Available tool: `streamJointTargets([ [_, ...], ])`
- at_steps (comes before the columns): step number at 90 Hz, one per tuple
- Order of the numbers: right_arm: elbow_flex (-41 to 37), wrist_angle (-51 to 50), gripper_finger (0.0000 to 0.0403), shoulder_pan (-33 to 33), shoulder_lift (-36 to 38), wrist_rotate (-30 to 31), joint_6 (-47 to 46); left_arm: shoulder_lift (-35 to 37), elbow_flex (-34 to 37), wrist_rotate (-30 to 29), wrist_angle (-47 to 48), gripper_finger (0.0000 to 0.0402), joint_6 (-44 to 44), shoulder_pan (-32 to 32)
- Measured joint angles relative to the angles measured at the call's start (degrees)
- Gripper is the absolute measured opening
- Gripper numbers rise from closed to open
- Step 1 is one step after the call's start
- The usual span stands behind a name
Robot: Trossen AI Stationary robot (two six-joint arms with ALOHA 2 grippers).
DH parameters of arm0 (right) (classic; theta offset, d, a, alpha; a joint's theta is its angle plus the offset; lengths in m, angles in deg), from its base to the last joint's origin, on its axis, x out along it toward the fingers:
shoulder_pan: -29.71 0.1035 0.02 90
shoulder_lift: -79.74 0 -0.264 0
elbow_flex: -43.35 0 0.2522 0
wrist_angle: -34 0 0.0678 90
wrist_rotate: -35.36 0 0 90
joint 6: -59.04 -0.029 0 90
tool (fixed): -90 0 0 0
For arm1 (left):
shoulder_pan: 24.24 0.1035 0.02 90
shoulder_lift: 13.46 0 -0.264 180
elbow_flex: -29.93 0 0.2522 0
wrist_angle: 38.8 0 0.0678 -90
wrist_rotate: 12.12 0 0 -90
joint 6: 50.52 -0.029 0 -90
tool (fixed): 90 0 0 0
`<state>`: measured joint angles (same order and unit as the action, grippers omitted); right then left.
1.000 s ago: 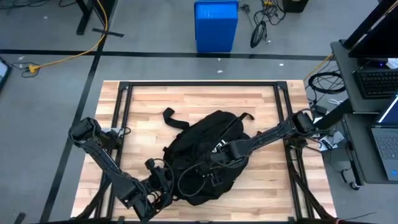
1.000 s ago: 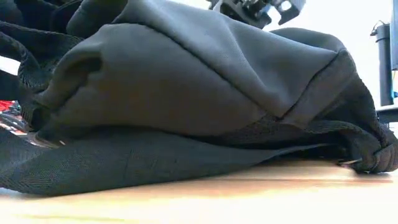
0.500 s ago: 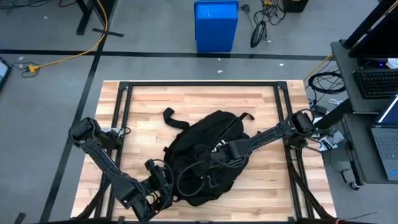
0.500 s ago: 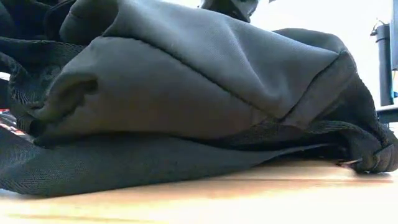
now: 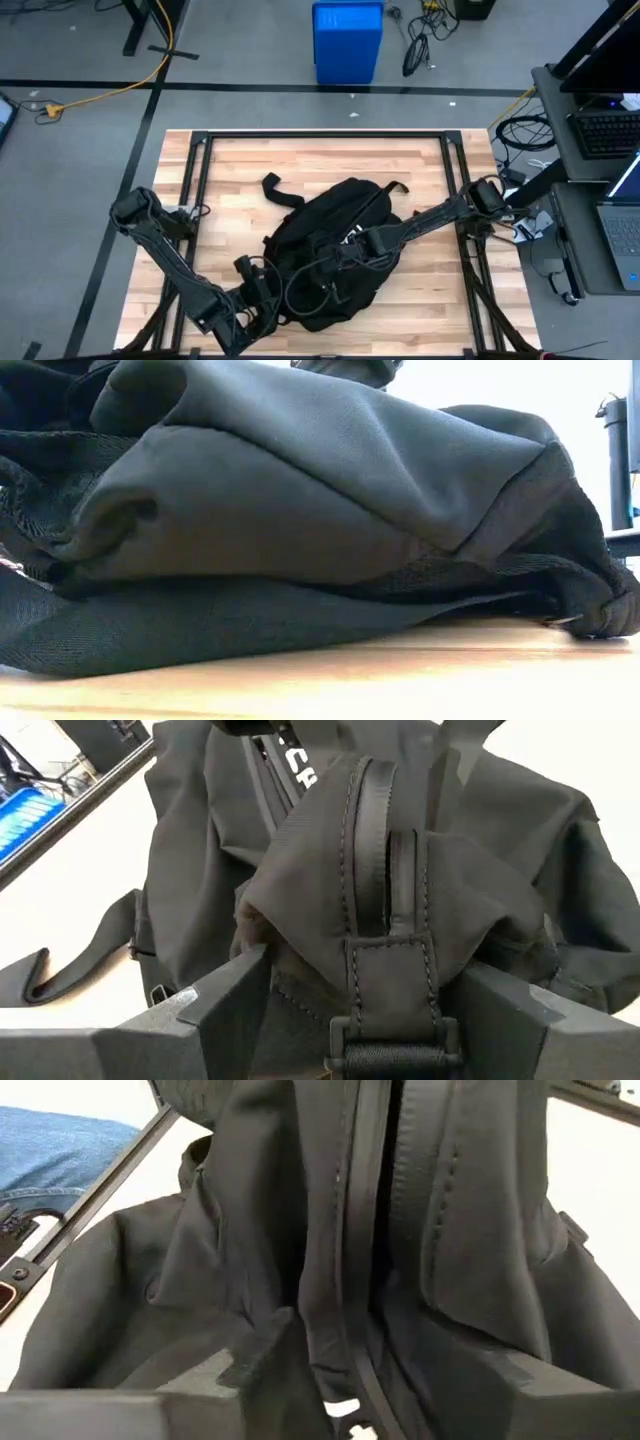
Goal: Unpack backpack
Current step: Remove the charger cable from the black backpack
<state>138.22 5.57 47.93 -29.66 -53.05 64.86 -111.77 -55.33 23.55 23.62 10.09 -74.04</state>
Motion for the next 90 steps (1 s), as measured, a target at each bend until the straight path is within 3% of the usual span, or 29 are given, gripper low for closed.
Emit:
streamJointTargets([
  [23,0.0,-0.4,0.0266,0.0,0.0,0.0,-3.8,2.4,-3.8,4.6,0.0,0.0258,-8.9,0.7],
  [52,0.0,-0.4,0.0261,0.0,-4.8,-0.1,-2.4,2.5,-5.4,7.1,0.1,0.0258,-13.6,3.5],
  [69,0.0,0.1,0.0223,-0.8,-8.3,-0.2,-0.3,2.5,-5.4,13.5,0.4,0.0258,-16.5,5.7],
  [90,0.0,-0.7,0.0113,-2.1,-8.4,-0.2,0.5,2.5,-5.4,18.8,2.1,0.0258,-17.2,7.6],
])
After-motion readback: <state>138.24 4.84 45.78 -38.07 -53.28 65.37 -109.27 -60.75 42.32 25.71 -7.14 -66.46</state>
